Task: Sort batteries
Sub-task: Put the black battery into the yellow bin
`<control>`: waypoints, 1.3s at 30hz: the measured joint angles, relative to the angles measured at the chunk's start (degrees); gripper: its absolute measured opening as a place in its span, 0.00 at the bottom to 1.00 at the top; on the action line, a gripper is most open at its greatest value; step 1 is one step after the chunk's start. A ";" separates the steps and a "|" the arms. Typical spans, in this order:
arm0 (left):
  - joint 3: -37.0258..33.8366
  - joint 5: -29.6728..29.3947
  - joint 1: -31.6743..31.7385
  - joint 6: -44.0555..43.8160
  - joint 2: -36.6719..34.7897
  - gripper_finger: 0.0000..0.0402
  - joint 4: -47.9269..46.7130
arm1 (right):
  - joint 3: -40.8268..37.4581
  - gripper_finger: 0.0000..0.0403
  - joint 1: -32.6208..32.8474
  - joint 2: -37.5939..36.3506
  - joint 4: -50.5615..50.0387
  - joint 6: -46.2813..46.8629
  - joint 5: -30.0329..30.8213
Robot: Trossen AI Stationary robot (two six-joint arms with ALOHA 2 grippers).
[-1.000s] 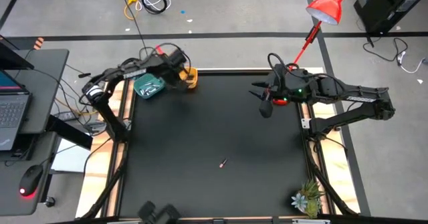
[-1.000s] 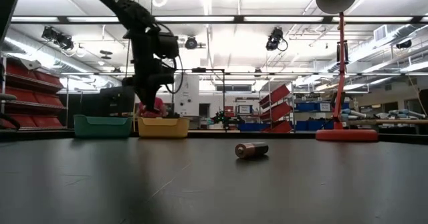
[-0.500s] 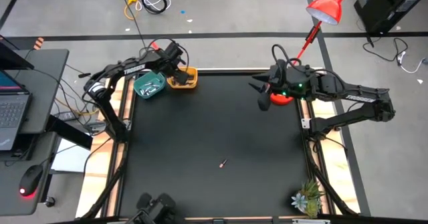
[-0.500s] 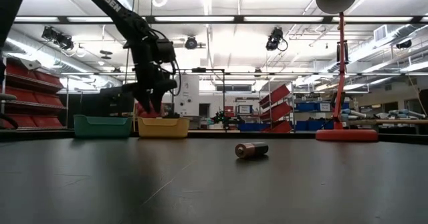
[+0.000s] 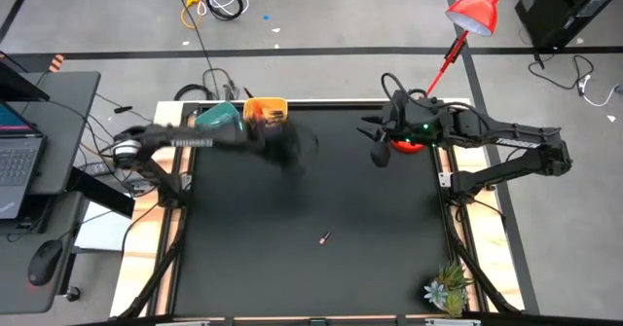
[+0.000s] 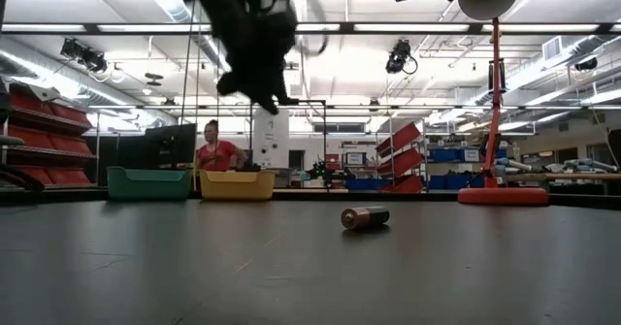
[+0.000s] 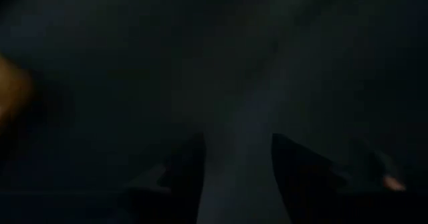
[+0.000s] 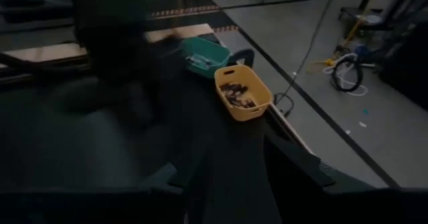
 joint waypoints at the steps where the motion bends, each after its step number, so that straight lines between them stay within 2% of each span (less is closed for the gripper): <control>1: 0.00 -1.21 -4.22 -2.67 0.10 0.43 0.17 | 0.00 0.37 0.00 0.07 0.02 -0.04 -0.53; 5: -0.02 -9.53 -18.70 -12.43 1.75 0.43 3.09 | 0.00 0.37 0.00 0.04 1.04 -1.60 -2.50; 8: -0.02 -17.41 -25.77 -18.50 3.55 0.43 7.75 | 0.00 0.37 -0.11 0.06 2.18 -3.89 -4.11; 12: 0.00 -18.74 -30.87 -23.28 7.78 0.43 15.98 | 0.02 0.37 -0.85 0.42 2.80 -5.48 -7.22; 16: -0.02 -18.04 -32.56 -30.92 13.62 0.43 21.56 | 0.00 0.37 -1.11 1.00 2.20 -5.43 -8.66; 19: -0.07 -15.38 -32.58 -35.09 16.97 0.45 24.98 | 0.00 0.37 -1.09 1.13 1.03 -4.95 -8.77; 25: 0.08 -12.47 -32.37 -37.07 21.66 0.49 30.51 | 0.00 0.37 -1.14 1.11 -0.26 -4.81 -9.88; 29: 2.84 -11.53 -32.37 -34.79 24.87 0.50 27.54 | 0.00 0.37 -1.31 1.11 -0.47 -5.06 -10.25; 35: 11.51 -12.40 -32.37 -27.80 31.05 0.50 17.24 | 0.00 0.37 -1.99 1.11 -0.52 -4.78 -10.33; 39: 15.21 -12.35 -32.15 -28.74 33.94 0.48 11.44 | 0.00 0.37 -2.45 1.11 -0.62 -4.58 -10.33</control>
